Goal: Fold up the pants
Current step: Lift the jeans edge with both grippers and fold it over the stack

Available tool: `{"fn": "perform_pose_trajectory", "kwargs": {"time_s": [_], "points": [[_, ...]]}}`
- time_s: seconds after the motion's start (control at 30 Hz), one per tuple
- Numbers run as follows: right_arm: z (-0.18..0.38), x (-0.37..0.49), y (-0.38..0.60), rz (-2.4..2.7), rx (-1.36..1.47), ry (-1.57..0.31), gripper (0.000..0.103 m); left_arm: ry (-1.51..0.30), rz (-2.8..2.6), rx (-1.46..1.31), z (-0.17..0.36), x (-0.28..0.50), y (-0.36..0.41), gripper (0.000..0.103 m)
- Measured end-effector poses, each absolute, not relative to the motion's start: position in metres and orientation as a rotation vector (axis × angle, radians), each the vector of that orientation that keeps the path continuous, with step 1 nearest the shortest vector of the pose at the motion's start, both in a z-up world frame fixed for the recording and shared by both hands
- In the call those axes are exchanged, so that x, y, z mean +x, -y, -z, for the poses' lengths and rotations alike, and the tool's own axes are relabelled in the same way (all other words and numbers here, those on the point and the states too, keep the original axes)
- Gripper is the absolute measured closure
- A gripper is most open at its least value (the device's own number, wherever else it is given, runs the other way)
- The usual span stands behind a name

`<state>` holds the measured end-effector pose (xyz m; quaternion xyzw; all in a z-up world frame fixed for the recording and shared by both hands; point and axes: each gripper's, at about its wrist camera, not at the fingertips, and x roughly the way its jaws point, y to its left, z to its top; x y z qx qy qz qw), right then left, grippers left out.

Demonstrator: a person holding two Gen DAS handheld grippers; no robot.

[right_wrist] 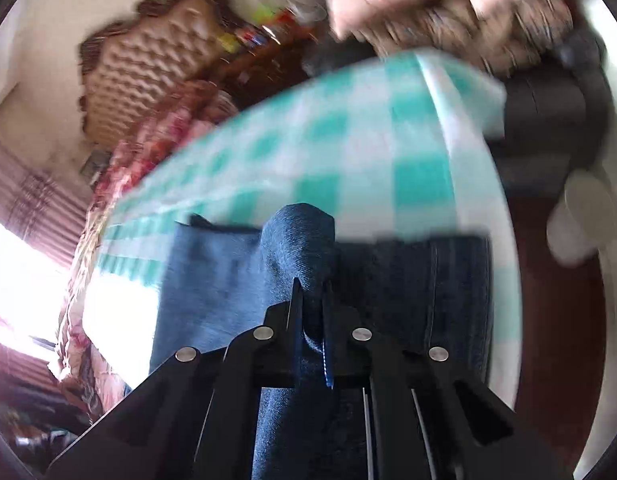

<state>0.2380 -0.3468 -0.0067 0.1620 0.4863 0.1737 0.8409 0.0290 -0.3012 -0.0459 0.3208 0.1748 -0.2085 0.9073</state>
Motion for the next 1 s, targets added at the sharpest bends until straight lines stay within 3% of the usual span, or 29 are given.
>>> {"fn": "perform_pose_trajectory", "kwargs": {"time_s": [0.13,0.33,0.43,0.47,0.53,0.57,0.6,0.67,0.83,0.87,0.9,0.93,1.0], "points": [[-0.022,0.232,0.369,-0.342,0.319,-0.963,0.093,-0.313,0.465,0.679,0.028,0.027,0.327,0.093],[0.046,0.244,0.403,-0.259,0.328,-1.073,0.093,-0.424,0.53,0.738,0.088,0.055,0.366,0.093],[0.046,0.242,0.401,-0.271,0.312,-1.046,0.093,-0.413,0.518,0.733,0.089,0.057,0.366,0.092],[0.04,0.241,0.402,-0.277,0.312,-1.024,0.093,-0.404,0.511,0.721,0.085,0.059,0.367,0.088],[0.036,0.241,0.404,-0.215,0.287,-1.006,0.091,-0.395,0.531,0.689,0.08,0.06,0.37,0.067],[0.039,0.241,0.405,-0.171,0.248,-1.015,0.087,-0.432,0.588,0.659,0.08,0.063,0.369,0.052],[0.043,0.239,0.405,-0.135,0.215,-1.023,0.077,-0.445,0.626,0.641,0.08,0.063,0.366,0.051],[0.04,0.23,0.412,-0.071,0.207,-0.985,0.068,-0.41,0.661,0.587,0.068,0.054,0.347,0.051],[0.001,0.177,0.425,0.088,0.234,-0.8,0.066,-0.432,0.62,0.224,0.012,0.09,0.251,0.052],[-0.003,0.165,0.415,0.087,0.24,-0.779,0.066,-0.488,0.61,0.15,0.006,0.121,0.237,0.057],[-0.004,0.157,0.406,0.088,0.232,-0.766,0.066,-0.552,0.617,0.101,0.005,0.154,0.229,0.071],[-0.002,0.147,0.389,0.09,0.209,-0.751,0.066,-0.588,0.627,0.083,0.003,0.176,0.228,0.079],[0.014,0.139,0.358,0.126,0.135,-0.754,0.069,-0.667,0.689,0.075,0.007,0.227,0.241,0.084]]}}
